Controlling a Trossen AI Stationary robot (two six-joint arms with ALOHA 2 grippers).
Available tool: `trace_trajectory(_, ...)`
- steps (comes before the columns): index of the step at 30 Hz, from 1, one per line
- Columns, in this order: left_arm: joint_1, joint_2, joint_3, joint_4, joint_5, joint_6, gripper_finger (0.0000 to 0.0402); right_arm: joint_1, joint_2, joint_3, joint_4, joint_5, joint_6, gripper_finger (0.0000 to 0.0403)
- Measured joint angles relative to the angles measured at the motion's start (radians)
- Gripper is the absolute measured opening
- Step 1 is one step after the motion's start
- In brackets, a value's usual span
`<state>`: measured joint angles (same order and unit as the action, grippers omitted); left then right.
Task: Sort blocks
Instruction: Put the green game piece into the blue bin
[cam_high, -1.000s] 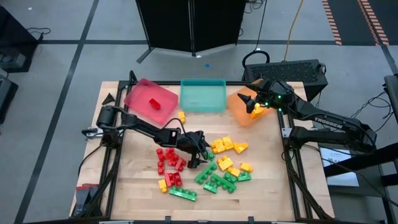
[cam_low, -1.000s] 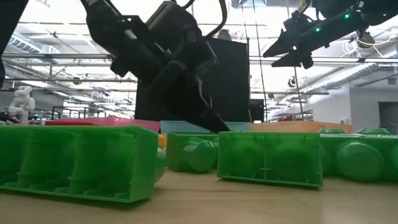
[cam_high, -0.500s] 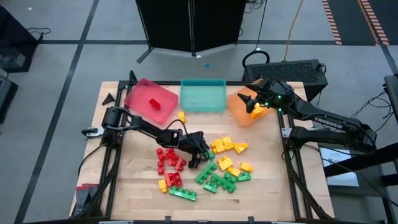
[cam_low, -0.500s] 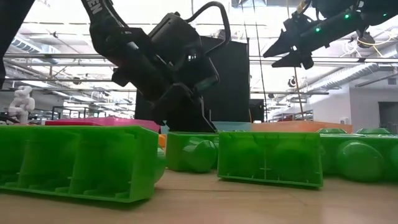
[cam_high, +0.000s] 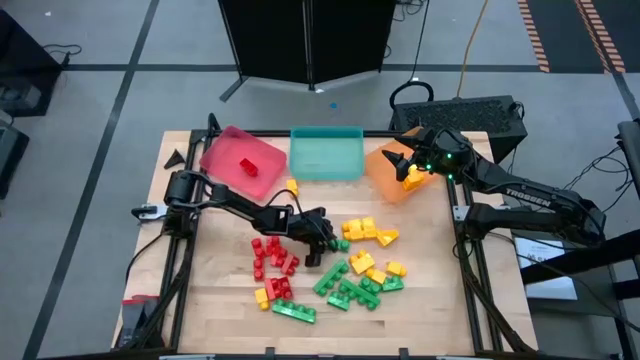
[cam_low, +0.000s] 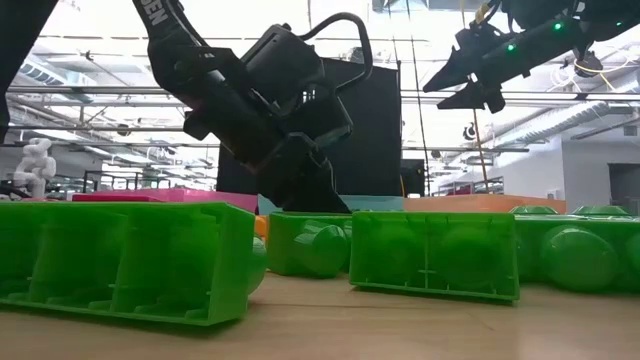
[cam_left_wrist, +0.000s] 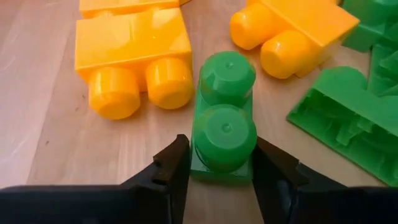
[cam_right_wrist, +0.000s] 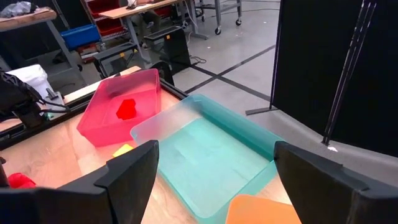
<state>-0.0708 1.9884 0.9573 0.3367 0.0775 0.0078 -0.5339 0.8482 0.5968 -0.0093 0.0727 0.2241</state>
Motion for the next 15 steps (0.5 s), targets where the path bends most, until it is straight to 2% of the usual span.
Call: trace_trajectory(15, -0.002, -0.009, 0.030, -0.016, -0.007, -0.056, 0.0140, 0.000, 0.000, 0.000, 0.000, 0.000, 0.026, 0.0315)
